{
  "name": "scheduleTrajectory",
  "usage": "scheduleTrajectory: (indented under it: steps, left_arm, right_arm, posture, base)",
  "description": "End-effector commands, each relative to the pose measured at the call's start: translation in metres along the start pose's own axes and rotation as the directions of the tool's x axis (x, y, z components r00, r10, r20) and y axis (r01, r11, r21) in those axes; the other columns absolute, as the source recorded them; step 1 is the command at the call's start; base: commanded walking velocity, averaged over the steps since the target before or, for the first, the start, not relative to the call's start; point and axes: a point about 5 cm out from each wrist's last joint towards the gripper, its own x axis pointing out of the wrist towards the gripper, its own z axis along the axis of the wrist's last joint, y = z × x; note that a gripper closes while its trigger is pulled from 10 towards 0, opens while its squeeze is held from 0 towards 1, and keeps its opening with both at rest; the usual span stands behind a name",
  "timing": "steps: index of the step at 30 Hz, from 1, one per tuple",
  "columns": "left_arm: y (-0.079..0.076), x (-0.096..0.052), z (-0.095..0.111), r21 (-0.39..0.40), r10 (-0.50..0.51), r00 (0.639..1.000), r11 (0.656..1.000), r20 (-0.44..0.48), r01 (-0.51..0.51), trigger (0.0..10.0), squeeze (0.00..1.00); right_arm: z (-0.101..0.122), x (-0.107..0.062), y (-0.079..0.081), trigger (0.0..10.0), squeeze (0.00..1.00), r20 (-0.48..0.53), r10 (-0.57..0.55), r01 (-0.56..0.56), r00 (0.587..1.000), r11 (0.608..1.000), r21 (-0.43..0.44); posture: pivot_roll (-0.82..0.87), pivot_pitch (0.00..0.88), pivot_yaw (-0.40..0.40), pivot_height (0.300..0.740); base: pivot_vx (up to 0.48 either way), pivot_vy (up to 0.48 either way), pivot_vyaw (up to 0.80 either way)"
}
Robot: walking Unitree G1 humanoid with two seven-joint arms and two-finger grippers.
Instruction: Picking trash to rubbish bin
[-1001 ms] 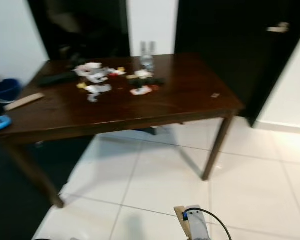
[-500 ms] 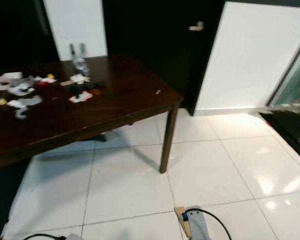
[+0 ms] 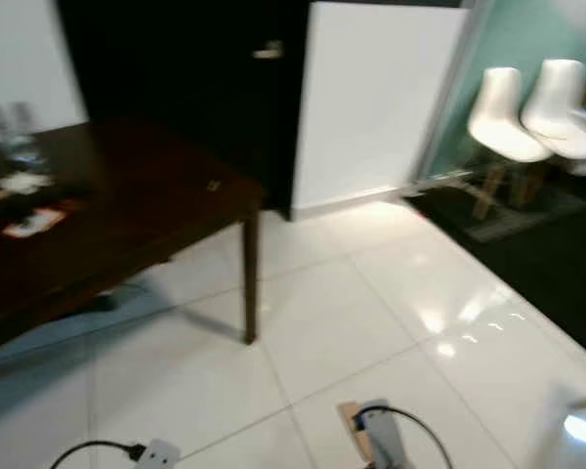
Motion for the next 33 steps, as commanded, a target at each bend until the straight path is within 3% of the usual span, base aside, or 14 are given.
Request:
scheduleTrajectory:
  steps: [1, 15, 20, 26, 33]
  left_arm:
    - [-0.009, -0.002, -0.016, 0.005, -0.032, 0.998, 0.999, -0.062, 0.032, 10.0, 0.00]
    - [-0.007, -0.001, -0.015, 0.004, -0.031, 0.998, 0.999, -0.058, 0.032, 10.0, 0.00]
    - [-0.008, -0.001, -0.013, 0.001, -0.034, 0.998, 0.999, -0.053, 0.034, 10.0, 0.00]
    - [-0.009, -0.001, -0.014, 0.002, -0.039, 0.998, 0.999, -0.057, 0.039, 10.0, 0.00]
    - [-0.009, -0.001, -0.013, -0.006, -0.040, 0.998, 0.999, -0.053, 0.039, 10.0, 0.00]
  right_arm:
    - [0.000, 0.000, -0.005, 10.0, 0.00, 0.001, -0.012, 0.012, 1.000, 1.000, -0.004]
    - [0.005, 0.000, -0.007, 10.0, 0.00, 0.034, -0.028, 0.027, 0.999, 0.999, 0.023]
    - [0.032, -0.001, -0.016, 10.0, 0.00, 0.122, -0.055, 0.042, 0.991, 0.994, 0.105]
    - [0.062, -0.003, -0.018, 10.0, 0.00, 0.219, -0.058, 0.029, 0.974, 0.990, 0.136]
    - [0.063, -0.003, -0.017, 10.0, 0.00, 0.214, -0.056, 0.025, 0.975, 0.989, 0.143]
  posture:
    - [0.13, 0.000, -0.041, 0.740]
    - [0.13, 0.000, -0.039, 0.740]
    - [0.11, 0.000, -0.032, 0.740]
    - [0.10, 0.000, -0.028, 0.740]
    - [0.11, 0.000, -0.029, 0.740]
  base:
    - [0.000, 0.000, -0.80]
    - [0.000, 0.000, -0.80]
    - [0.000, 0.000, -0.80]
    - [0.000, 0.000, -0.80]
    - [0.000, 0.000, -0.80]
